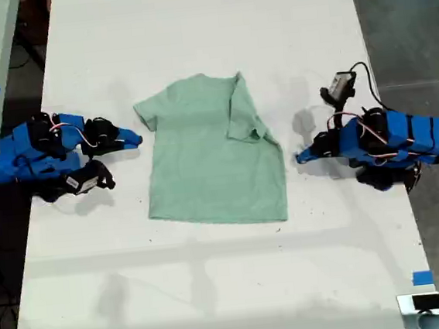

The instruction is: Fold t shirt

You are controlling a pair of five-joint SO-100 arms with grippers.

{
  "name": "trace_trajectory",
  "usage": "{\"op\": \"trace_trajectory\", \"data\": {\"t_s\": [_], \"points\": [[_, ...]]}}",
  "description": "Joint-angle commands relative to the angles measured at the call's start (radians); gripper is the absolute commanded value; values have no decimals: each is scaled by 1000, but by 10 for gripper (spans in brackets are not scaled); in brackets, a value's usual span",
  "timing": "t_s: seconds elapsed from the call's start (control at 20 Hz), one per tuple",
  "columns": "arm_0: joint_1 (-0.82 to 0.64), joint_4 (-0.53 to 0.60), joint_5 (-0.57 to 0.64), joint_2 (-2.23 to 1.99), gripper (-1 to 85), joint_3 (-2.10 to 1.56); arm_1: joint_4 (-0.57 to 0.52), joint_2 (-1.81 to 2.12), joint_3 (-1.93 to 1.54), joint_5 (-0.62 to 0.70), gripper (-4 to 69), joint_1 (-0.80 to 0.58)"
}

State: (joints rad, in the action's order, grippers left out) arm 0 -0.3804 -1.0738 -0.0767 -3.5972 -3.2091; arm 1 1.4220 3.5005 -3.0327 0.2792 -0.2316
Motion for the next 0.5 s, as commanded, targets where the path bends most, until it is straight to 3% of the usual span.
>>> {"op": "trace_trajectory", "data": {"t_s": [0.0, 0.35, 0.45], "points": [[-3, 117, 118, -11, 1, 0, -21, 9, -38, -126, -12, -135], [18, 146, 107, -9, 1, 11, -23, 9, -40, -126, -12, -135], [-28, 75, 91, 43, 7, 138, -26, 9, -41, -124, -12, -141]]}}
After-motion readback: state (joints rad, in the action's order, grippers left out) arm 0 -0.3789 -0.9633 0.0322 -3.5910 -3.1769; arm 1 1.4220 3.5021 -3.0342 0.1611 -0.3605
